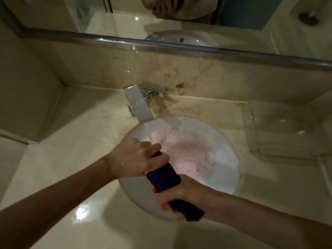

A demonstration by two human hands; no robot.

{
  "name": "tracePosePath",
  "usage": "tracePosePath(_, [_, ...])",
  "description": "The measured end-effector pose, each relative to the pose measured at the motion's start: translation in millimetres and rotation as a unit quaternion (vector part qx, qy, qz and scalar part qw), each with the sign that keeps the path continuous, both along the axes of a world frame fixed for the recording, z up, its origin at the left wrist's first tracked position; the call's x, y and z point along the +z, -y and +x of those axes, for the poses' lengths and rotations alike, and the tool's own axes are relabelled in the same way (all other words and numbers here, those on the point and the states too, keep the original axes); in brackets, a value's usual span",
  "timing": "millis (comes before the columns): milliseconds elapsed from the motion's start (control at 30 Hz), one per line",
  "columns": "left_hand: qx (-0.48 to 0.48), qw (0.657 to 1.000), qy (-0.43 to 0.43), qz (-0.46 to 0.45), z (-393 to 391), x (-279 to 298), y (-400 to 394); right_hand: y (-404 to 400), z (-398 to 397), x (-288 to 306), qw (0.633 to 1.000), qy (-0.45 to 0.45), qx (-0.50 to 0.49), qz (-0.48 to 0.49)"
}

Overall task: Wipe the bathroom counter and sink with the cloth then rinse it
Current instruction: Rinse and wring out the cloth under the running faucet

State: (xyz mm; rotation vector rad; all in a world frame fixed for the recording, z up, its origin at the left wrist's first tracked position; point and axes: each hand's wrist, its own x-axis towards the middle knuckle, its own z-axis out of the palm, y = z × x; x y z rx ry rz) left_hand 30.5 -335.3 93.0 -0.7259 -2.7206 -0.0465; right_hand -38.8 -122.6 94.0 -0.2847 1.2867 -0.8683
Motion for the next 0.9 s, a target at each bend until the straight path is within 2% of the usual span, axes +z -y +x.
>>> tracePosePath(100, [0.082, 0.986, 0.132, -0.055, -4, -33, -12, 21, -12, -30, 0.978, -0.205, 0.006, 0.050])
tracePosePath(167, [0.125, 0.974, 0.163, -0.098, -10, -50, -20, 21, -15, -59, 0.939, -0.333, 0.049, 0.070])
tracePosePath(233, [0.180, 0.955, 0.217, -0.097, -16, -59, -29, 28, -22, -73, 0.905, -0.415, 0.046, 0.079])
tracePosePath(367, [0.308, 0.903, 0.294, -0.051, -18, -81, -45, 36, -30, -78, 0.833, -0.533, 0.125, 0.075])
tracePosePath(533, [0.430, 0.832, 0.335, 0.105, -1, -97, -67, 39, -43, -74, 0.738, -0.625, 0.253, 0.024])
tracePosePath(633, [0.463, 0.795, 0.340, 0.193, 10, -100, -79, 40, -47, -72, 0.683, -0.658, 0.317, -0.026])
tracePosePath(767, [0.497, 0.729, 0.355, 0.310, 22, -102, -90, 41, -51, -66, 0.610, -0.692, 0.377, -0.084])
tracePosePath(833, [0.501, 0.699, 0.355, 0.367, 25, -103, -96, 41, -52, -63, 0.608, -0.680, 0.398, -0.097])
tracePosePath(900, [0.495, 0.685, 0.364, 0.392, 27, -102, -100, 40, -55, -62, 0.628, -0.653, 0.411, -0.098])
